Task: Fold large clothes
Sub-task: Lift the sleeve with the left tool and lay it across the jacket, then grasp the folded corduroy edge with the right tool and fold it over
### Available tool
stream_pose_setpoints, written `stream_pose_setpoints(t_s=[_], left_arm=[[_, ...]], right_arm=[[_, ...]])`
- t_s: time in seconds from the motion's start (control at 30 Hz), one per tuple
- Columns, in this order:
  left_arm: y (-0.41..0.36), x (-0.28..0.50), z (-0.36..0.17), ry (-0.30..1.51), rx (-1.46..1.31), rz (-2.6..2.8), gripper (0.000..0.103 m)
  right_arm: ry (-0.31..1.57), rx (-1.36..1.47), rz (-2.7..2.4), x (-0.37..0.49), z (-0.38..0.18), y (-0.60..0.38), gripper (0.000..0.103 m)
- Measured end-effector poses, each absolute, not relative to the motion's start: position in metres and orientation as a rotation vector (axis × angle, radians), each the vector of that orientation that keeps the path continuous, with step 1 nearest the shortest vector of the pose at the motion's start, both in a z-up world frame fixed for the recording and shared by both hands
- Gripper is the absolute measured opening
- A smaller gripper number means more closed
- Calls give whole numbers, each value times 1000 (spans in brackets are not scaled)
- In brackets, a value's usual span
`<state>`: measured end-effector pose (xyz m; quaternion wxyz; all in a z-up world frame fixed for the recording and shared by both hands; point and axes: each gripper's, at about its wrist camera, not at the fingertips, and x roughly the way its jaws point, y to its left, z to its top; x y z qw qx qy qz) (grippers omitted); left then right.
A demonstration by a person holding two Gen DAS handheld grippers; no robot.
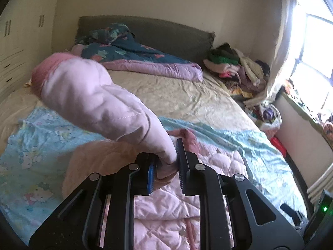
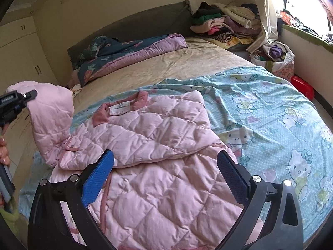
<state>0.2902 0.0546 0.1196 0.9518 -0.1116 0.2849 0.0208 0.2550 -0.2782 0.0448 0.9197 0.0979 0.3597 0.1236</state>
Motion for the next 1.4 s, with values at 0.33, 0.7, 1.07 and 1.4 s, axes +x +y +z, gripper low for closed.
stream_pose_setpoints(t_s=[0.33, 0.7, 1.07, 1.4], left_arm=[[-5, 305, 72, 667, -94, -48, 11], [-49, 314, 13, 778, 48, -99, 11], [-75, 304, -31, 874, 211, -143, 52], [-52, 275, -21, 921, 150, -224, 91]], right_arm=[[773, 234, 231, 263, 27, -295, 99], [792, 274, 196, 269, 14, -314, 99], [804, 309, 173, 271, 15, -322, 99], [847, 335, 250, 282, 13, -297, 99]])
